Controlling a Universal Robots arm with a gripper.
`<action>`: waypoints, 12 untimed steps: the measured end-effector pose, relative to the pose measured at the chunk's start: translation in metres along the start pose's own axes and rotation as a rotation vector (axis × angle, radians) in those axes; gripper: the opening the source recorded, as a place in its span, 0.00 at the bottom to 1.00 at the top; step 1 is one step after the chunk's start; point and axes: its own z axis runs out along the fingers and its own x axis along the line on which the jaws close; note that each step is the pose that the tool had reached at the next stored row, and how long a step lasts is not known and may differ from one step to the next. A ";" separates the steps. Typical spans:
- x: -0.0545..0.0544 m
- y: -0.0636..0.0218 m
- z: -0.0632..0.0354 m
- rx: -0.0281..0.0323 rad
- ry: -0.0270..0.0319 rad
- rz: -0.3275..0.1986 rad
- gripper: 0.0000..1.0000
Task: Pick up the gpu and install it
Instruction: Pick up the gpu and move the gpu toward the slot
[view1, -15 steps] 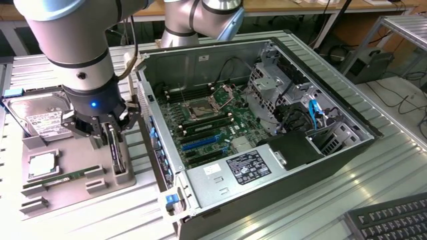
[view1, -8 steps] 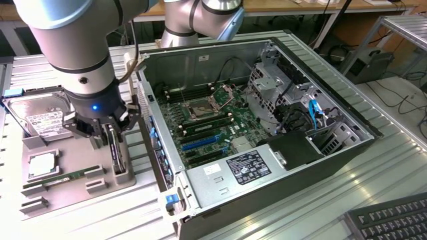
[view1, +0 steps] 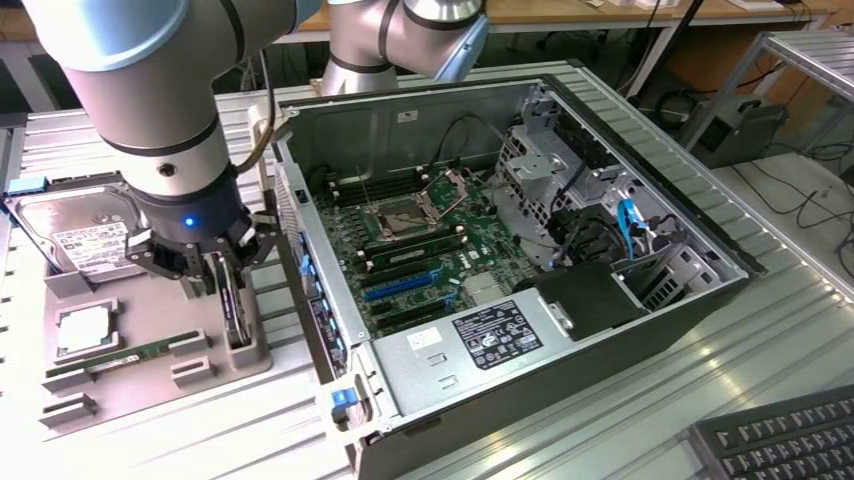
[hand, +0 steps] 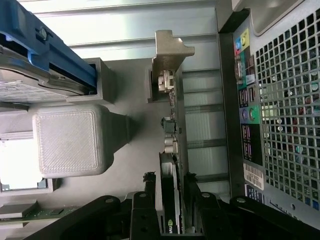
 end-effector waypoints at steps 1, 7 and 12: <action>0.000 0.0000 0.0001 0.0000 -0.0001 0.001 0.36; 0.000 -0.0001 0.0014 -0.0020 0.0001 0.002 0.36; 0.000 -0.0001 0.0016 -0.0021 0.0002 0.002 0.27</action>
